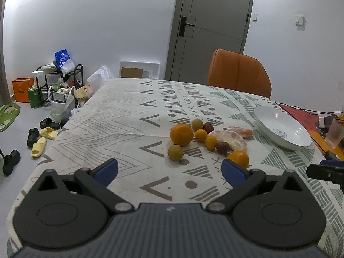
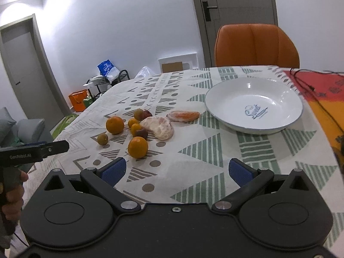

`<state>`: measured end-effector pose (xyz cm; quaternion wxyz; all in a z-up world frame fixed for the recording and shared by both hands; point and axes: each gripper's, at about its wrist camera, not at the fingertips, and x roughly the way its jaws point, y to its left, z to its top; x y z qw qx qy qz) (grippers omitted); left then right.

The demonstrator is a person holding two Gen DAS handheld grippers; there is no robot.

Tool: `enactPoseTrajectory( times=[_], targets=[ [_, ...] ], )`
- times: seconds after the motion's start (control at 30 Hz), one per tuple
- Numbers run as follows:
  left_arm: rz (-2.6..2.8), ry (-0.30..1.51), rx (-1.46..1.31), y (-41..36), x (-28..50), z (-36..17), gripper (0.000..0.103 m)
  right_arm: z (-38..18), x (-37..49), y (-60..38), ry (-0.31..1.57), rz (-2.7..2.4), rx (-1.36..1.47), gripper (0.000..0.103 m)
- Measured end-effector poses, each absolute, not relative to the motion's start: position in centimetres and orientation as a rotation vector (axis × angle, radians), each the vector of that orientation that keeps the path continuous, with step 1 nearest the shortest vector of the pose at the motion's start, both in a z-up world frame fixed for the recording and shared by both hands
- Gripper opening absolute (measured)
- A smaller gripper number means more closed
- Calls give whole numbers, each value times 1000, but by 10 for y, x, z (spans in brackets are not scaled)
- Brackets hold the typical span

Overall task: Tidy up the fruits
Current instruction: 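Grasp a mandarin with the right tool while the left tool grasps a small green-yellow fruit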

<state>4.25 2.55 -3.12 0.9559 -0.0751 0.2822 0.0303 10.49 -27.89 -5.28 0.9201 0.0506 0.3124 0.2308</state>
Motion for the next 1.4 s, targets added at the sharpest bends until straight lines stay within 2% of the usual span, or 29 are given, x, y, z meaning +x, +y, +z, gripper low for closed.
enactPoseTrajectory(
  times=[0.37,0.43,0.63,0.9,1.13,1.23,1.4],
  targets=[
    [74,571,-144,29,63,-45,98,-66,129,-267,646,493,126,100],
    [70,573,-149,29,67,-48,95,-68,132,-263,647,508,128,91],
    [52,584,-156,27,79,-55,86,-74,140,-245,671,562,113,77],
    [17,602,-175,27,94,-64,65,-79,148,-226,696,605,121,63],
    [-7,612,-188,29,107,-69,58,-88,161,-213,738,631,133,47],
    [-16,622,-190,29,113,-71,53,-91,165,-209,754,639,139,45],
    [-18,627,-197,29,121,-75,52,-93,170,-206,761,658,162,45]
  ],
)
